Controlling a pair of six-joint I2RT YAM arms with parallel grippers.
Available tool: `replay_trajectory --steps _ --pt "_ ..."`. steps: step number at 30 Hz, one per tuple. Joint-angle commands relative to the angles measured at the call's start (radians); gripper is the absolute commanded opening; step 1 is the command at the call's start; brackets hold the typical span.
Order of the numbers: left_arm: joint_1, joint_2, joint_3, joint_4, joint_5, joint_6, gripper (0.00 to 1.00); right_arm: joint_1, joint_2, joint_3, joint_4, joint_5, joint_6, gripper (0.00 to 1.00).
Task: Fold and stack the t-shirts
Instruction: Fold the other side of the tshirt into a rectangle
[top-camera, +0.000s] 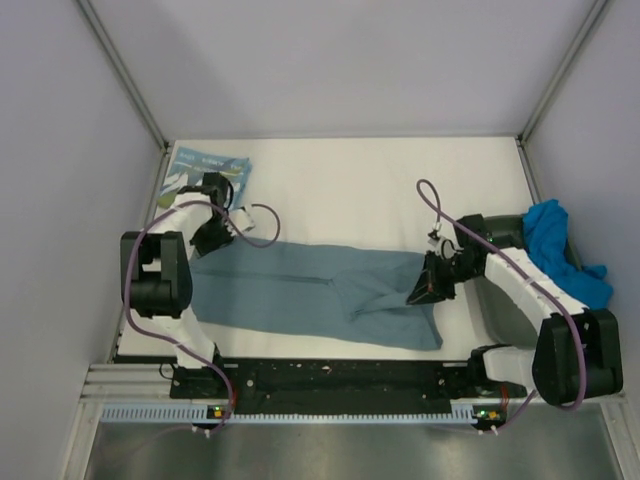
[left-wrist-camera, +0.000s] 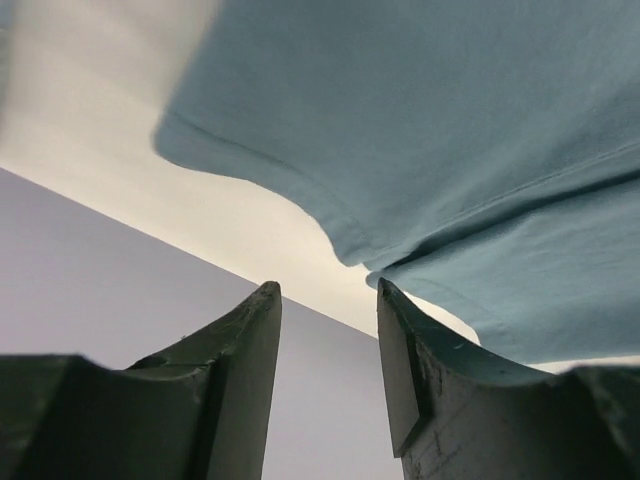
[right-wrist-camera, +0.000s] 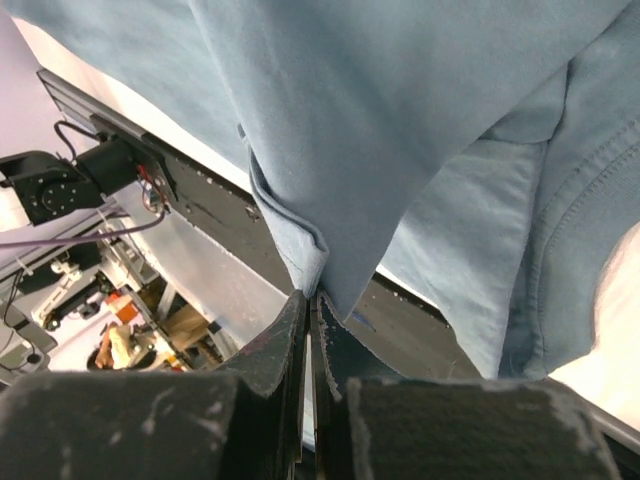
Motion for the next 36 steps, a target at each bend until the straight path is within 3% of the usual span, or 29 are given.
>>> replay_trajectory --steps 1,5,9,11,15,24,31,34,36 --pt "-0.11 -0.096 0.123 -0.021 0.135 -0.05 0.48 0.017 0.04 -0.036 0.114 -0.008 0.038 0.0" --pt "-0.381 -0.199 0.129 -0.122 0.433 -0.09 0.48 0.017 0.087 -0.05 0.123 0.055 0.034 0.0" --pt "-0.659 -0.167 0.105 -0.165 0.694 -0.182 0.5 0.015 0.112 -0.058 0.14 0.088 0.038 0.0" --pt "-0.774 -0.156 0.058 -0.113 0.758 -0.196 0.54 0.011 0.117 -0.061 0.145 0.111 0.038 0.0" --pt "-0.938 -0.111 0.005 0.008 0.744 -0.213 0.57 0.006 0.129 -0.073 0.154 0.118 0.035 0.0" --pt "-1.034 -0.012 -0.047 0.279 0.635 -0.274 0.54 0.006 0.12 -0.081 0.168 0.108 0.038 0.0" --pt "-1.055 0.028 -0.087 0.307 0.583 -0.233 0.48 0.008 0.124 -0.079 0.168 0.101 0.03 0.0" --pt "-1.061 0.038 -0.093 0.32 0.531 -0.236 0.36 0.008 0.121 -0.081 0.168 0.095 0.027 0.0" --pt "-1.061 0.035 -0.079 0.301 0.519 -0.239 0.22 0.006 0.115 -0.079 0.168 0.092 0.032 0.0"
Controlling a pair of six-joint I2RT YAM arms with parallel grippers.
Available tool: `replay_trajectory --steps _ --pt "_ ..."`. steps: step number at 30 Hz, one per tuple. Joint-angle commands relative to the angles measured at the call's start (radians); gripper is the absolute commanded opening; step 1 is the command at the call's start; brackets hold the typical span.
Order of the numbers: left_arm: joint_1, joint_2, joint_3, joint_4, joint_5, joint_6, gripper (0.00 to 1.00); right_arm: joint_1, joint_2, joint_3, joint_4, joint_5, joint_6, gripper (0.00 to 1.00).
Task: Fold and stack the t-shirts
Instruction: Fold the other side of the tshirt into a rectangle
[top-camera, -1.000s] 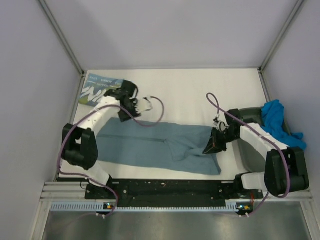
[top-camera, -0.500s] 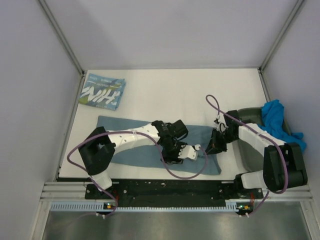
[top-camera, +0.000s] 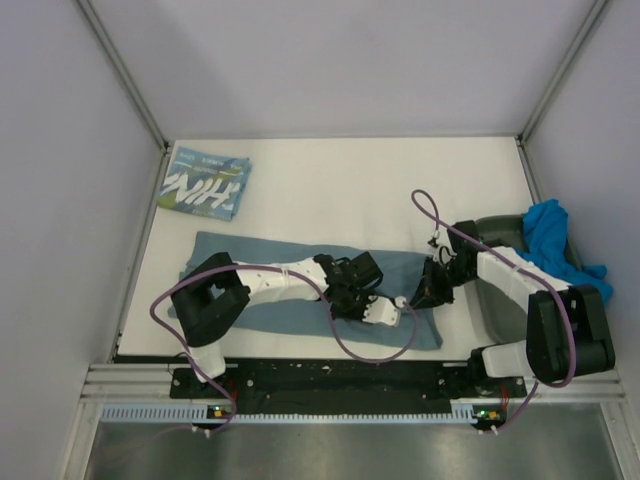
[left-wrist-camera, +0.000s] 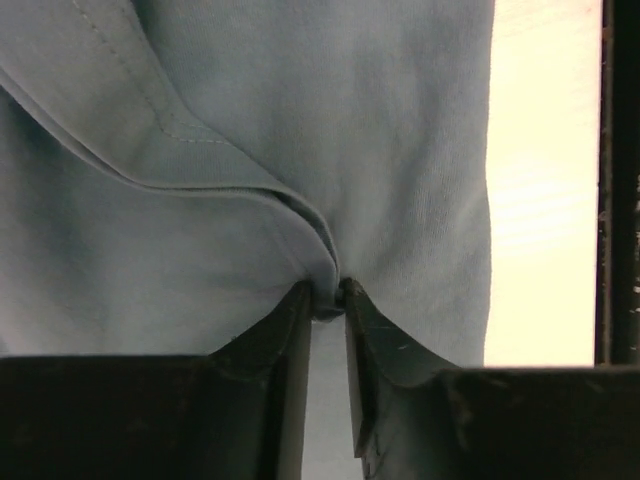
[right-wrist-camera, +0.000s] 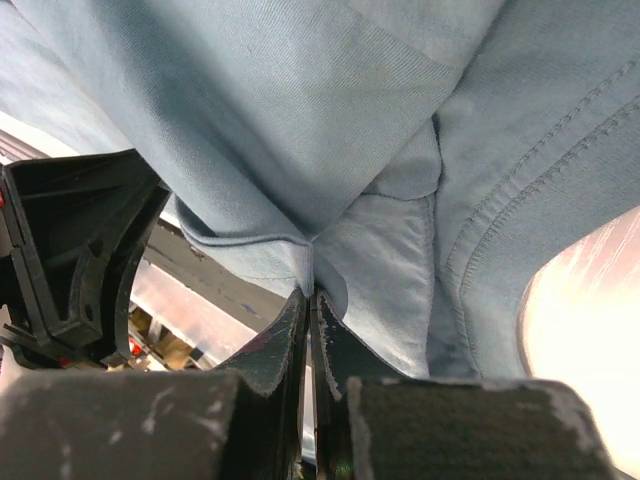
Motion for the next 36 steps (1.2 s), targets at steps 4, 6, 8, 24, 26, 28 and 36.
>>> replay_trajectory --steps 4,6,8,24,26,28,36 --pt "-0.008 0.002 0.038 -0.053 -0.059 -0.01 0.03 0.0 -0.02 0.002 0.02 -0.013 0.004 0.0" --pt "-0.007 -0.004 0.069 -0.094 -0.061 -0.022 0.0 0.0 -0.021 0.002 0.017 -0.013 0.009 0.0" --pt "-0.001 -0.013 0.093 -0.148 -0.035 -0.019 0.02 -0.001 -0.021 0.003 0.013 -0.011 0.013 0.0" --pt "0.111 -0.085 0.118 -0.349 0.061 0.065 0.0 0.04 -0.072 -0.044 -0.058 -0.042 0.065 0.0" --pt "0.119 -0.087 0.092 -0.341 0.067 0.079 0.0 0.08 -0.071 -0.059 -0.043 -0.009 0.095 0.0" --pt "0.119 -0.078 0.08 -0.332 0.082 0.079 0.0 0.1 -0.063 -0.078 -0.006 -0.008 0.119 0.0" --pt "0.119 -0.073 0.056 -0.363 0.127 0.128 0.14 0.1 -0.087 -0.118 0.026 -0.028 0.156 0.21"
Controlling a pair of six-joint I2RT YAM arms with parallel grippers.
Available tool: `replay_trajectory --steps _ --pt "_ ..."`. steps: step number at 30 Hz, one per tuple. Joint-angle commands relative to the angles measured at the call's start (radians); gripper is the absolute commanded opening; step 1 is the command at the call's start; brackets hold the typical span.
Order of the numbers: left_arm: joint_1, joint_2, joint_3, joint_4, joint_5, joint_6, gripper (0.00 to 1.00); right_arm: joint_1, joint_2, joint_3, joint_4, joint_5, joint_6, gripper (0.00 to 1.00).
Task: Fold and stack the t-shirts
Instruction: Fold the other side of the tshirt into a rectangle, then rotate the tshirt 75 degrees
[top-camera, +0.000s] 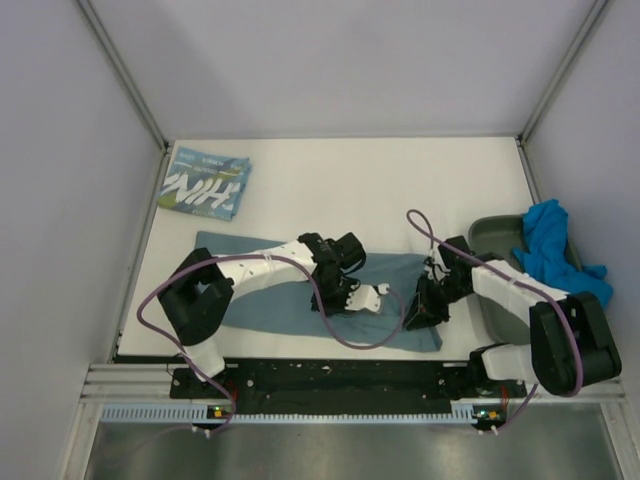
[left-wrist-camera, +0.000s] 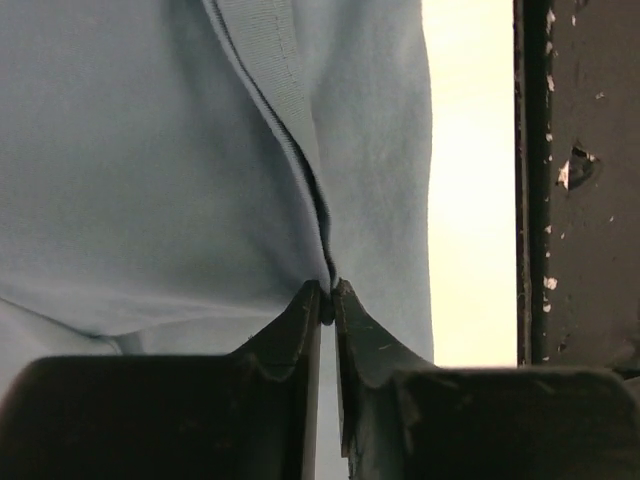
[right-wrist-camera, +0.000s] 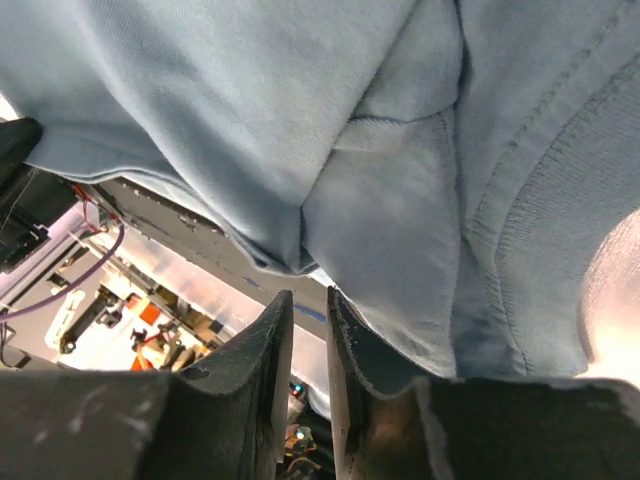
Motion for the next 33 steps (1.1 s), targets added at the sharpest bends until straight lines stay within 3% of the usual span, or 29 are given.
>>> replay_trajectory --steps 1,4,7,10,12,15,17,23,27,30,33 --pt "-0.001 -0.024 -0.03 -0.07 0.041 0.058 0.24 0.006 -0.051 -0.011 0.01 -0.023 0.023 0.24" --pt "-0.001 -0.033 -0.012 -0.13 0.064 0.092 0.43 0.006 -0.12 0.028 -0.057 -0.003 0.024 0.29" --pt "0.003 -0.037 0.046 -0.228 0.125 0.146 0.5 0.006 -0.18 0.097 -0.076 0.047 0.035 0.27" --pt "0.025 -0.042 0.129 -0.34 0.245 0.207 0.51 0.006 -0.169 0.156 -0.048 0.127 0.041 0.13" --pt "0.043 -0.04 0.152 -0.302 0.288 0.171 0.47 0.007 -0.132 0.167 -0.005 0.152 0.043 0.04" --pt "0.06 -0.016 0.139 -0.14 0.203 0.022 0.4 0.006 -0.059 0.188 0.041 0.161 0.031 0.0" --pt "0.081 -0.008 0.14 -0.063 0.134 -0.069 0.41 -0.023 -0.019 0.229 0.039 0.207 0.024 0.0" --pt "0.254 -0.079 0.149 0.083 -0.084 -0.233 0.43 -0.12 0.078 0.334 0.056 0.487 -0.031 0.41" --pt "0.391 -0.122 0.108 0.114 -0.239 -0.239 0.43 -0.121 0.242 0.404 0.079 0.499 -0.058 0.45" --pt "0.518 -0.139 0.021 0.168 -0.336 -0.221 0.43 -0.125 0.36 0.45 0.093 0.494 -0.071 0.36" --pt "0.653 -0.139 -0.051 0.206 -0.422 -0.196 0.43 -0.134 0.455 0.51 0.093 0.463 -0.089 0.05"
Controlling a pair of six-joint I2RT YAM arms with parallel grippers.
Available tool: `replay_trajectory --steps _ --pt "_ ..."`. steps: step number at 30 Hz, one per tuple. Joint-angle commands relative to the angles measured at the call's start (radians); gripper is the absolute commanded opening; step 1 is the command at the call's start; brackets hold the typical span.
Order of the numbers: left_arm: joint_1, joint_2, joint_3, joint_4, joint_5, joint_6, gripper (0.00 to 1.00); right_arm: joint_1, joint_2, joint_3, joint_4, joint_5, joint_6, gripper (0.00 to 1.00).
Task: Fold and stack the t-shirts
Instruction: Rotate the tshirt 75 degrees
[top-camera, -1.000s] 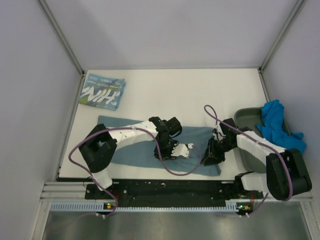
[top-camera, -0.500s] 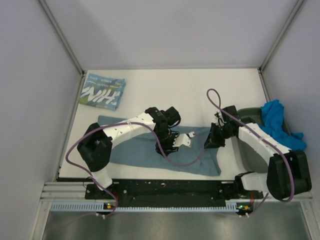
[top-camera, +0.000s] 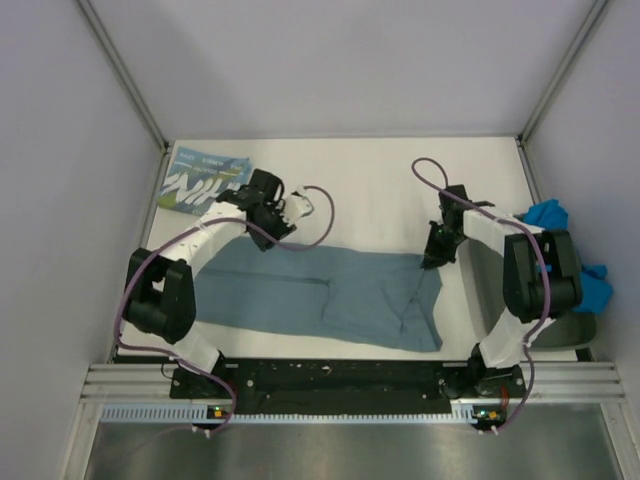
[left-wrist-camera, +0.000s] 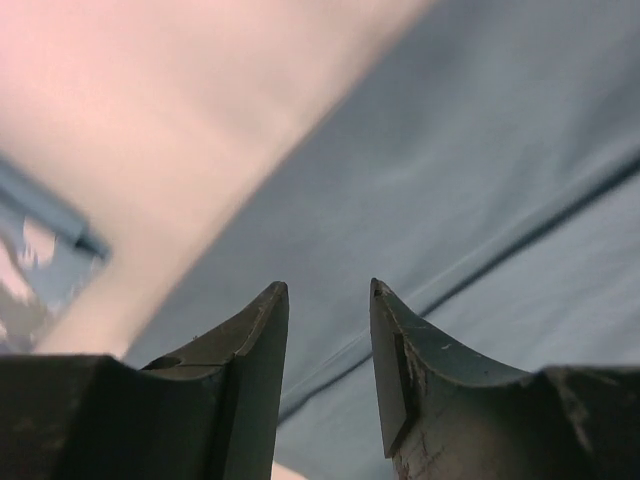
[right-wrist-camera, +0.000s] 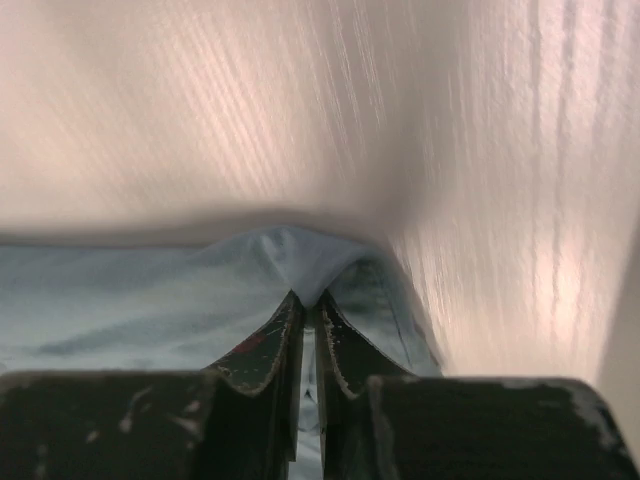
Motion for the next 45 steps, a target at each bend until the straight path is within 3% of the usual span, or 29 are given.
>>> replay_trajectory --steps 1,5,11,15,18,20,22,28,33,38,40,43,45 --pt "0.178 -0.026 -0.105 0.08 -0.178 0.014 0.43 -0.015 0.128 0.11 0.014 0.004 -0.049 0.0" --pt "0.278 -0.033 -0.214 0.138 -0.24 0.054 0.43 -0.057 0.264 0.304 -0.007 0.02 -0.082 0.0" --pt "0.284 -0.043 -0.404 0.175 -0.244 0.088 0.43 -0.078 0.571 0.785 -0.082 -0.051 -0.127 0.0" --pt "0.286 -0.097 -0.394 0.065 -0.107 0.079 0.44 -0.08 0.752 1.202 -0.239 -0.074 -0.144 0.19" --pt "0.299 -0.209 -0.302 -0.094 0.135 0.112 0.47 -0.08 0.739 1.317 -0.288 -0.063 -0.173 0.33" --pt "0.322 -0.262 -0.226 -0.16 0.219 0.132 0.52 -0.078 0.652 1.258 -0.288 -0.011 -0.199 0.38" --pt "0.356 -0.272 -0.164 -0.148 0.211 0.12 0.58 -0.078 0.523 1.125 -0.285 0.058 -0.204 0.41" --pt "0.482 -0.047 -0.043 -0.035 -0.042 0.079 0.57 -0.078 0.222 0.62 -0.27 0.193 -0.182 0.44" --pt "0.562 0.121 -0.032 0.13 -0.189 0.1 0.58 -0.077 0.105 0.342 -0.212 0.202 -0.191 0.46" --pt "0.575 0.159 -0.122 0.18 -0.168 0.155 0.58 -0.066 0.117 0.228 -0.123 0.103 -0.236 0.46" --pt "0.574 0.138 -0.183 0.191 -0.166 0.172 0.53 -0.065 0.175 0.237 -0.11 0.107 -0.242 0.36" --pt "0.577 0.1 -0.286 0.16 -0.134 0.22 0.41 -0.066 0.292 0.313 -0.122 0.13 -0.265 0.09" --pt "0.575 0.051 -0.363 0.142 -0.105 0.241 0.37 -0.071 0.37 0.405 -0.139 0.135 -0.28 0.0"
